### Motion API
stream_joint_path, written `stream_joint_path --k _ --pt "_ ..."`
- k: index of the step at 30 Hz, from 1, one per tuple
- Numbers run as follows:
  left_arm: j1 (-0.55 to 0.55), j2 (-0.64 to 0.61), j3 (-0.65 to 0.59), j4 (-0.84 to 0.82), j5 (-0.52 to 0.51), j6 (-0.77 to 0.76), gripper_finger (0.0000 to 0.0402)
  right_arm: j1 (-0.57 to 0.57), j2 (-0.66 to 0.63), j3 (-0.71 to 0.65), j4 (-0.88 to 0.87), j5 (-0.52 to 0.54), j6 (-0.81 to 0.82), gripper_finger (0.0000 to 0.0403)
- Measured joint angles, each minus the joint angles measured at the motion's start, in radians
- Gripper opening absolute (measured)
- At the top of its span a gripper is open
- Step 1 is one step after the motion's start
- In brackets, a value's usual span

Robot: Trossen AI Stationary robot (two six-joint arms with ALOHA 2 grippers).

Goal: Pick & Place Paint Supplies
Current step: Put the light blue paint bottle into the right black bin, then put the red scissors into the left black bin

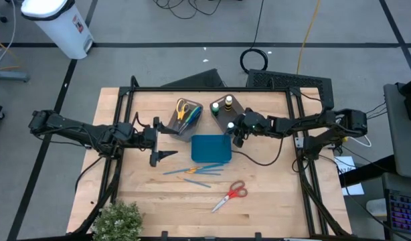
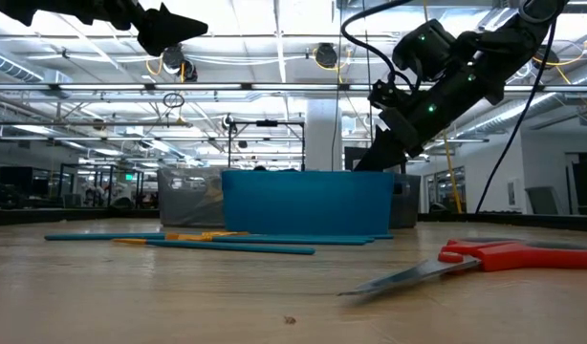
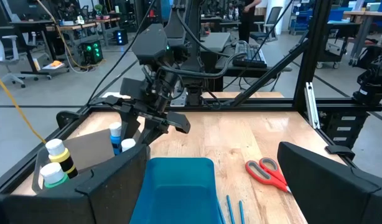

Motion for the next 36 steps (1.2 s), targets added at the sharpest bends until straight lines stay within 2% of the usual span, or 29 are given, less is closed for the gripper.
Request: stream_joint_path --k 6,13,18,23,28,36 --pt "0.000 0.000 0.000 0.000 0.000 0.000 0.0365 0.000 0.000 -0.001 0.002 0.000 -0.003 0.0156" --pt "0.000 0.000 0.000 0.000 0.000 0.000 0.0365 0.000 -0.003 -0.002 0.014 -0.001 -0.021 0.0209" --pt "0.000 0.000 0.000 0.000 0.000 0.000 0.0365 0.001 -0.054 -0.003 0.006 -0.005 -0.031 0.0242" --pt "0.000 0.000 0.000 0.000 0.000 0.000 0.0365 0.022 -0.135 -0.003 0.008 -0.003 -0.040 0.0253" --pt "0.000 0.000 0.000 0.000 0.000 0.001 0.0365 0.094 -0.212 -0.003 0.013 -0.003 -0.081 0.0253" --pt "0.000 0.000 0.000 0.000 0.000 0.001 0.0365 0.284 -0.278 -0.002 0.067 -0.004 -0.117 0.0254"
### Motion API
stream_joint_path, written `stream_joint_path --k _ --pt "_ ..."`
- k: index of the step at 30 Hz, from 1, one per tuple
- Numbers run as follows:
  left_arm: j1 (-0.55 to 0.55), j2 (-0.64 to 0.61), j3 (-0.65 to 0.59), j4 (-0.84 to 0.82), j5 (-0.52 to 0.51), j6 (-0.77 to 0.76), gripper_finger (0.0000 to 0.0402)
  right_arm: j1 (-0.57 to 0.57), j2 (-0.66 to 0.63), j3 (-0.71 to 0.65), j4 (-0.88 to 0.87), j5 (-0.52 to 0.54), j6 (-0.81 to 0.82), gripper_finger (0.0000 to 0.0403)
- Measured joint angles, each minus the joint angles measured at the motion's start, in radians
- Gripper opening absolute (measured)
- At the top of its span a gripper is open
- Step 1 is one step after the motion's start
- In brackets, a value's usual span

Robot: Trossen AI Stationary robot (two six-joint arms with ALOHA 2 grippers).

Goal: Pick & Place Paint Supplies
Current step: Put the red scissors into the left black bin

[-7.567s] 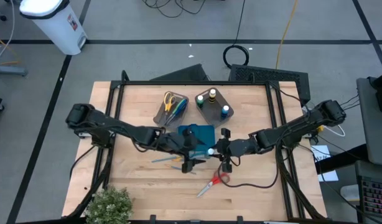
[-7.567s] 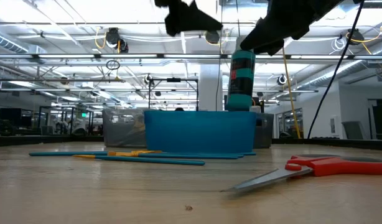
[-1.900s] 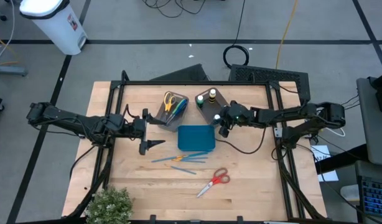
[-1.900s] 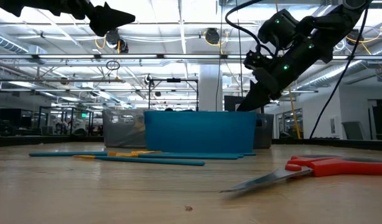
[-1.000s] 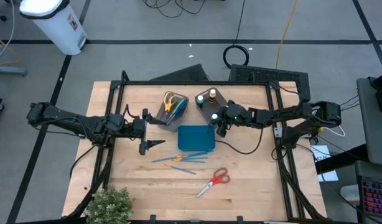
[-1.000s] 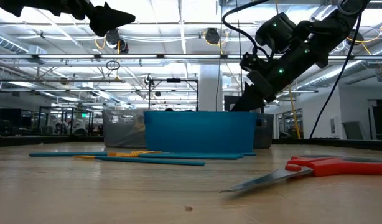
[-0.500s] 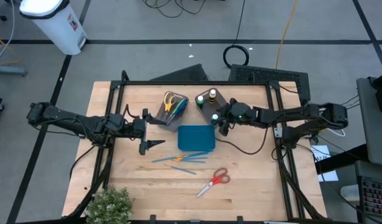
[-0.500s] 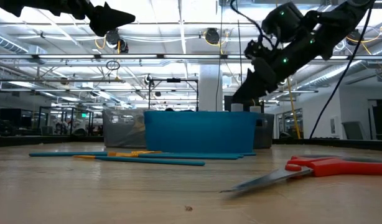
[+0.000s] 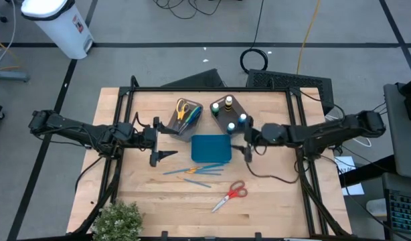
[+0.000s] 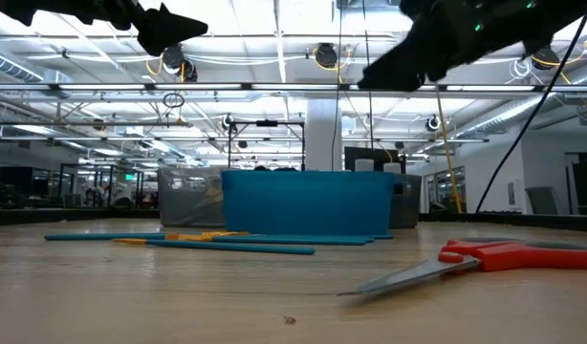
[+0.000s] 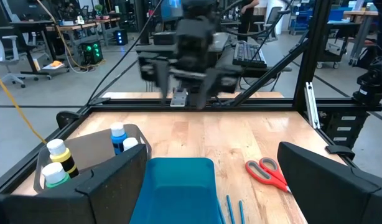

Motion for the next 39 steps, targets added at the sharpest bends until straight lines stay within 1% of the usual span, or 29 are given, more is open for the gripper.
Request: stream_joint_path --k 6,13,19,22,25,29,36,39 --pt "0.000 0.000 0.000 0.000 0.000 0.000 0.0365 0.149 0.000 0.000 0.066 0.000 0.000 0.0254" --pt "0.000 0.000 0.000 0.000 0.000 0.000 0.0365 0.307 0.000 0.000 0.070 0.001 0.011 0.0254" --pt "0.000 0.000 0.000 0.000 0.000 0.000 0.0365 0.430 0.042 0.001 0.093 0.003 0.013 0.0254" --pt "0.000 0.000 0.000 0.000 0.000 0.000 0.0365 0.478 0.078 0.002 0.108 0.002 0.052 0.0254" --pt "0.000 0.000 0.000 0.000 0.000 0.000 0.0365 0.508 0.119 0.002 0.112 0.003 0.094 0.0254" --pt "0.000 0.000 0.000 0.000 0.000 0.000 0.0365 0.529 0.186 0.002 0.111 0.004 0.110 0.0254" --pt "0.000 0.000 0.000 0.000 0.000 -0.005 0.0365 0.531 0.322 0.002 0.101 0.004 0.110 0.0254" --pt "0.000 0.000 0.000 0.000 0.000 -0.005 0.0365 0.532 0.366 0.002 0.063 0.004 0.110 0.0254"
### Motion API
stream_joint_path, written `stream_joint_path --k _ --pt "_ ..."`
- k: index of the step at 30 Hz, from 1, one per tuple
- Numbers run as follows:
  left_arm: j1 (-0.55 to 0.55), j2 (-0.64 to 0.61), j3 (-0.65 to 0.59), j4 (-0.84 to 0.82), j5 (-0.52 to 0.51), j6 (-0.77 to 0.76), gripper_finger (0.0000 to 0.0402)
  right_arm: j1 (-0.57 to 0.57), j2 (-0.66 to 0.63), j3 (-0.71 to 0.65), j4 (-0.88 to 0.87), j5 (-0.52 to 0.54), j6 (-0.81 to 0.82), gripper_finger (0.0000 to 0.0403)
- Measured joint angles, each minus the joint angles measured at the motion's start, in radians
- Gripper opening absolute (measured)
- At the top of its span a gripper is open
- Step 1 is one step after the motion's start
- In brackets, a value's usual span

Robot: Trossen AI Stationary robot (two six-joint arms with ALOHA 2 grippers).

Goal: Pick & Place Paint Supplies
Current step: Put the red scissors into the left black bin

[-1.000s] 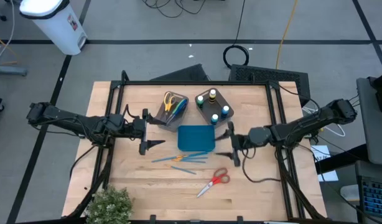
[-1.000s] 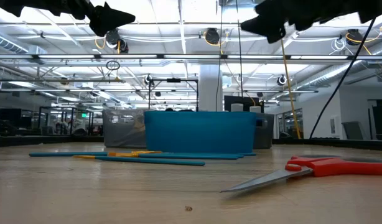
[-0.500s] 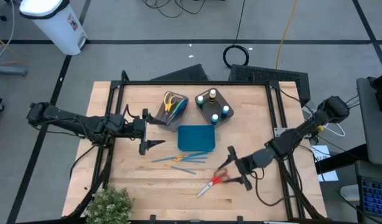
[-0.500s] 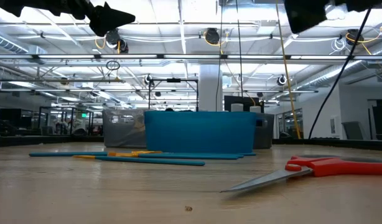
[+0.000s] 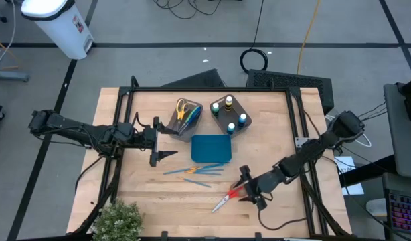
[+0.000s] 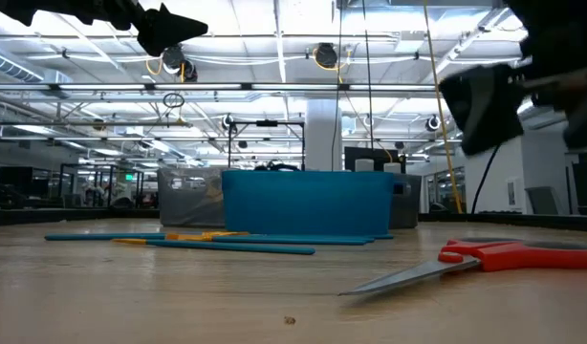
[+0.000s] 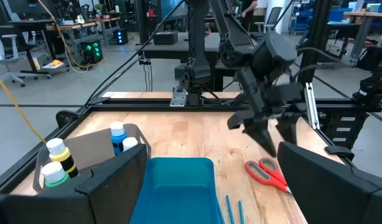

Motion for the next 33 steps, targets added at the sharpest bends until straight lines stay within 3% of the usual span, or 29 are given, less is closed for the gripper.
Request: stream_joint_path --k 9,19,33 --pt "0.000 0.000 0.000 -0.001 0.000 -0.004 0.0365 -0.004 0.037 0.000 -0.161 0.024 0.019 0.0252" --pt "0.000 0.000 0.000 0.000 0.000 -0.003 0.0365 -0.006 0.038 0.000 -0.162 0.053 0.026 0.0205" --pt "0.000 0.008 0.000 0.002 0.000 -0.003 0.0365 -0.028 0.162 0.003 -0.144 0.053 0.094 0.0165"
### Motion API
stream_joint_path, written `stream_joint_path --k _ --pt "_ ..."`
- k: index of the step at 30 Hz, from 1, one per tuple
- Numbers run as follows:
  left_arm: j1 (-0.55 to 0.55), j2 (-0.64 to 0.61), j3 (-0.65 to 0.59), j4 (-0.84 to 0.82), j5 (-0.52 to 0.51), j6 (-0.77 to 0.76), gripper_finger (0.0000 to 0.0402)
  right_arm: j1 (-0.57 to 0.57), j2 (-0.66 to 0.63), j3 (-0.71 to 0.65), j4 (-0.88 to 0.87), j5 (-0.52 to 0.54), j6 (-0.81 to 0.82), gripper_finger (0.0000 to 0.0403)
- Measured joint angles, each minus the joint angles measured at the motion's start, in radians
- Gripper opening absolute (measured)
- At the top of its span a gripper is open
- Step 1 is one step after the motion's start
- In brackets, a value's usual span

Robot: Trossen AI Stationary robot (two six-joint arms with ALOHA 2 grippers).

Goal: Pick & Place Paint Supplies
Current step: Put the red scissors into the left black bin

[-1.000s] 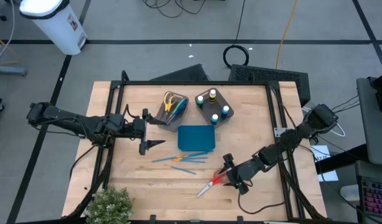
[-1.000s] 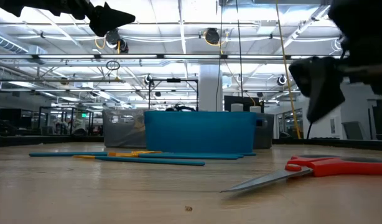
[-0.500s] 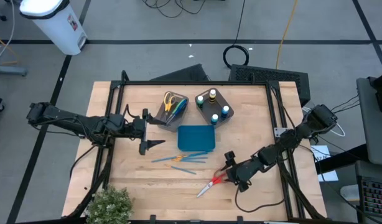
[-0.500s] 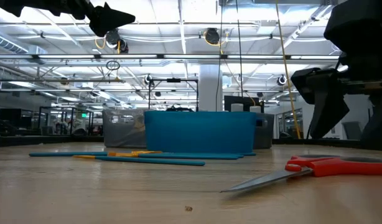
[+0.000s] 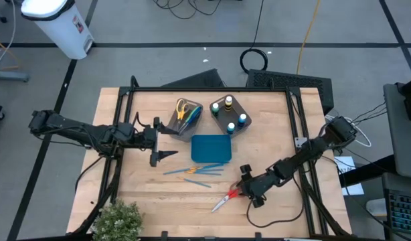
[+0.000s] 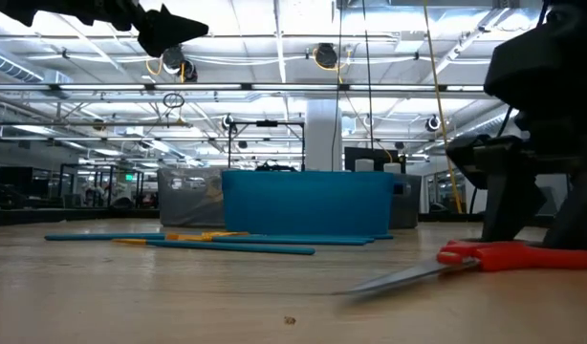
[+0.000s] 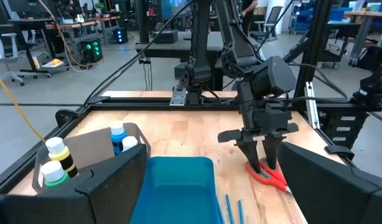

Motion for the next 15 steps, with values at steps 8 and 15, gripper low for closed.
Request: stream_joint_path --k 8,15 --pt "0.000 0.029 0.000 0.001 -0.006 0.007 0.0365 -0.009 0.001 0.000 -0.009 -0.006 0.038 0.0089" --pt "0.000 0.028 0.000 0.003 -0.007 -0.005 0.0365 -0.009 0.002 -0.002 -0.012 -0.004 0.036 0.0060"
